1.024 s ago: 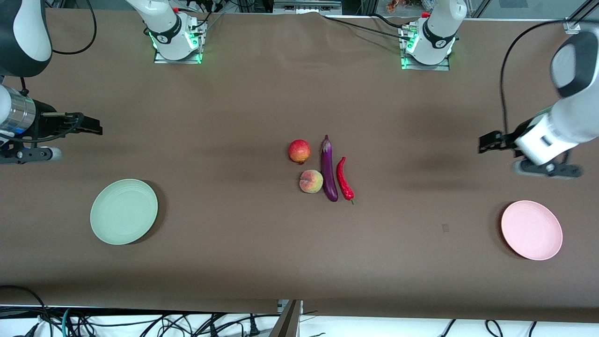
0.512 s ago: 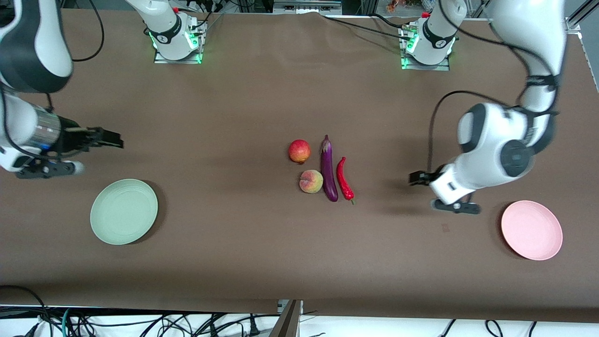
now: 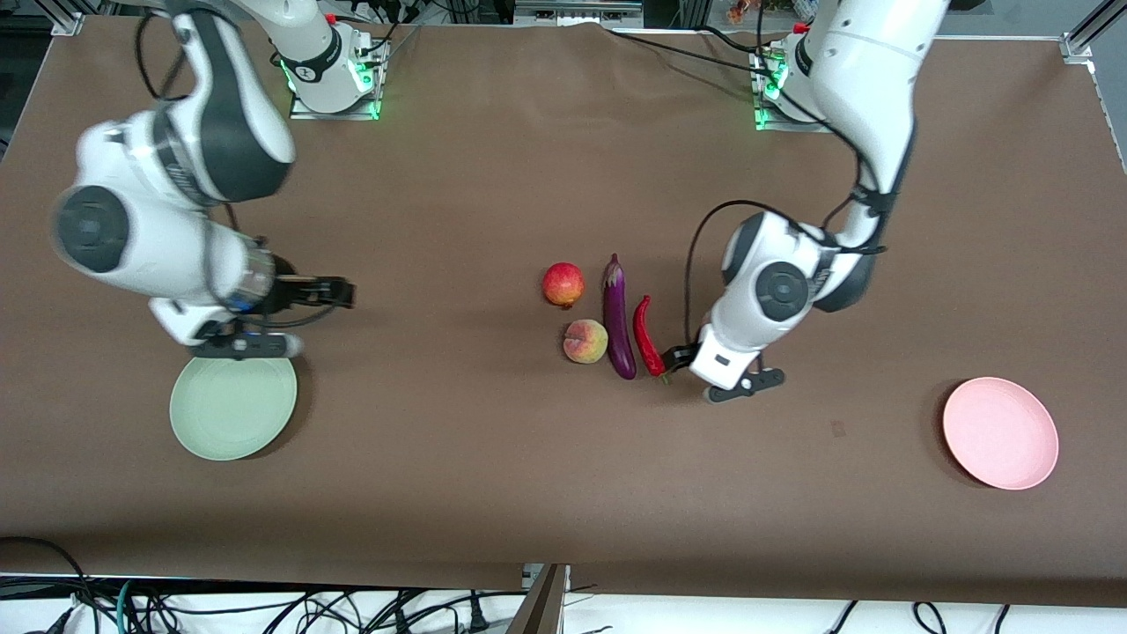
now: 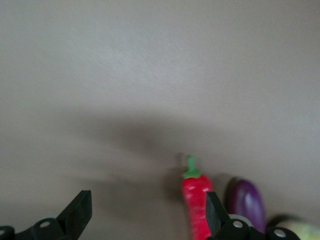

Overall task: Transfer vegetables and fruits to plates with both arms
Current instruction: 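Reach the right gripper to the pomegranate while the left gripper reaches the chili, then grasp the pomegranate with the right gripper while the left gripper lifts the chili, then lower the chili onto the pink plate and open the left gripper, then carry the pomegranate to the green plate with the right gripper, then release the pomegranate with the right gripper while the left gripper grasps the eggplant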

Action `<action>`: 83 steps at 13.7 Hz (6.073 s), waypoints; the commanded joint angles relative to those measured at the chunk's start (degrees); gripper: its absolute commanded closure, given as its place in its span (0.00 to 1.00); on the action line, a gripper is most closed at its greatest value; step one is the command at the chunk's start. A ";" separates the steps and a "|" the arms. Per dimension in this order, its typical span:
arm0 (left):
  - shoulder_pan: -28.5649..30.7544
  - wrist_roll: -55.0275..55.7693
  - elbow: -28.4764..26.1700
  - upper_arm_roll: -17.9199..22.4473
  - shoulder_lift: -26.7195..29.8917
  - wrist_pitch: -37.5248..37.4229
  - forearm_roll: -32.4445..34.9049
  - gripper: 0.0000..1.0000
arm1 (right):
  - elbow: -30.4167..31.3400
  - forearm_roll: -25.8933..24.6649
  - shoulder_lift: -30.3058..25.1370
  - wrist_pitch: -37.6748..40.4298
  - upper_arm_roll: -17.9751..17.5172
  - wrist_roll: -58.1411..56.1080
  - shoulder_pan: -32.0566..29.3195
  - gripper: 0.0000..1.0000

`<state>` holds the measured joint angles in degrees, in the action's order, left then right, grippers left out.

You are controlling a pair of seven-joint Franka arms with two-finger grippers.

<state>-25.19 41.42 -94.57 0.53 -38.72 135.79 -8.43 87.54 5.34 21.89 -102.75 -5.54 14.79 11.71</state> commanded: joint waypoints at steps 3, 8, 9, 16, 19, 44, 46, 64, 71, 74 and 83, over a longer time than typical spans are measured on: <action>-2.84 9.03 7.03 1.40 -7.24 1.05 -0.36 0.18 | -1.41 9.57 7.63 -8.24 0.44 4.63 6.48 0.00; -3.64 8.24 7.12 1.40 -9.36 3.43 0.34 0.67 | -1.41 11.62 14.31 -18.17 0.44 4.81 13.50 0.00; -3.46 8.24 7.12 1.40 -9.18 3.43 0.52 0.75 | -1.41 11.70 15.45 -20.10 0.44 5.42 15.26 0.00; -2.67 5.35 7.12 2.88 -7.08 1.33 0.70 0.78 | -1.41 12.23 19.50 -28.20 0.44 11.67 22.83 0.00; -2.58 -4.29 10.36 6.83 -4.70 -9.10 0.70 0.79 | -1.41 12.23 21.61 -31.71 0.44 11.67 25.38 0.00; 22.02 -112.79 18.90 17.66 -11.11 -0.80 3.77 0.76 | -0.79 10.83 23.82 -29.61 0.62 10.96 28.11 0.61; 23.51 -112.70 18.90 17.22 -11.81 -0.79 2.29 0.75 | -0.79 10.83 23.64 -29.44 0.96 10.97 28.02 0.74; 23.88 -101.14 18.72 14.50 -4.97 -16.50 -5.90 0.00 | -3.17 4.15 22.23 -19.23 21.27 -50.99 -4.58 0.76; 14.48 -67.66 15.74 12.66 0.92 -27.51 -6.16 0.00 | -3.17 5.55 23.73 -24.34 21.18 -54.42 -7.22 0.02; 12.80 -54.12 13.54 7.14 1.54 -26.81 -6.16 0.00 | -5.44 8.00 22.59 -19.36 20.65 -54.16 -5.74 0.00; -6.25 -24.75 -8.47 0.00 10.67 -8.50 -5.72 0.00 | -13.54 16.25 21.88 -5.88 20.57 -32.02 4.63 0.00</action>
<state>-26.62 12.78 -90.18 -0.48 -34.87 118.96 -13.13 74.06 18.06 44.03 -109.68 14.76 -19.06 15.40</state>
